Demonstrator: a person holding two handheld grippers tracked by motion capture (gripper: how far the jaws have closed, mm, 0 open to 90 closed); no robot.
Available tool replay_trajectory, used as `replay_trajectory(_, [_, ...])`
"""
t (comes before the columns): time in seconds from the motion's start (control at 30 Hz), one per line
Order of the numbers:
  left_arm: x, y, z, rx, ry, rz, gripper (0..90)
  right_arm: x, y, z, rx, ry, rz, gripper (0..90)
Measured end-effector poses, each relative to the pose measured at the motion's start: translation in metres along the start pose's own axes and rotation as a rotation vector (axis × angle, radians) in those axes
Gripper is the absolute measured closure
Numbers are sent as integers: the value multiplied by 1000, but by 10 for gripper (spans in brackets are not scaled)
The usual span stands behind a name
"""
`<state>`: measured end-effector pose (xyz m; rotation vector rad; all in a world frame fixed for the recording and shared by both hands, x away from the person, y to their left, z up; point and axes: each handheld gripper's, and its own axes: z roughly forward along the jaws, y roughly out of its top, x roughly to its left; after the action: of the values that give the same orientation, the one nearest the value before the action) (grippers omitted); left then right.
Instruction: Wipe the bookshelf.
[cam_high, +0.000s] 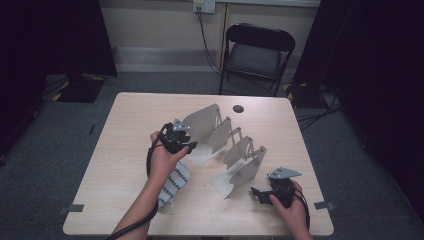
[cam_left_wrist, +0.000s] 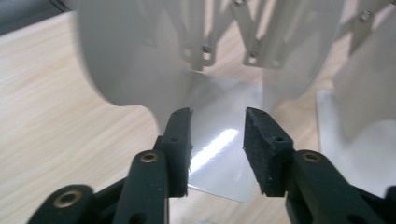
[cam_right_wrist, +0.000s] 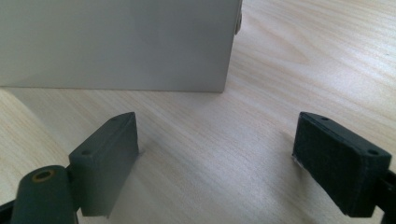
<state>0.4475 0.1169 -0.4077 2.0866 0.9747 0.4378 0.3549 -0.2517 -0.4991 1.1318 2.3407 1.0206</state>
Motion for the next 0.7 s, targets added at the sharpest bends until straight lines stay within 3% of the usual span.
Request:
replay_trajectory(0.03, [3, 1, -1, 1, 16, 11, 613, 0, 0, 0, 0, 0, 0, 136])
replay_trajectory(0.13, [10, 3, -3, 15, 40, -25, 610, 0, 0, 0, 0, 0, 0, 136])
replay_trajectory(0.33, [22, 6, -7, -10, 94, -19, 566, 0, 0, 0, 0, 0, -1, 136])
replay_trajectory(0.4, [24, 6, -8, -12, 81, -35, 586, 0, 0, 0, 0, 0, -1, 136])
replay_trajectory(0.47, [26, 5, -9, -12, 104, -31, 572, 0, 0, 0, 0, 0, -1, 136])
replay_trajectory(0.53, [28, 5, -9, -23, 99, -37, 561, 0, 0, 0, 0, 0, -1, 136])
replay_trajectory(0.63, [27, 4, -9, -42, 62, -43, 655, 0, 0, 0, 0, 0, -1, 136])
replay_trajectory(0.7, [27, 5, -9, -31, 76, -19, 702, 0, 0, 0, 0, 0, -1, 136])
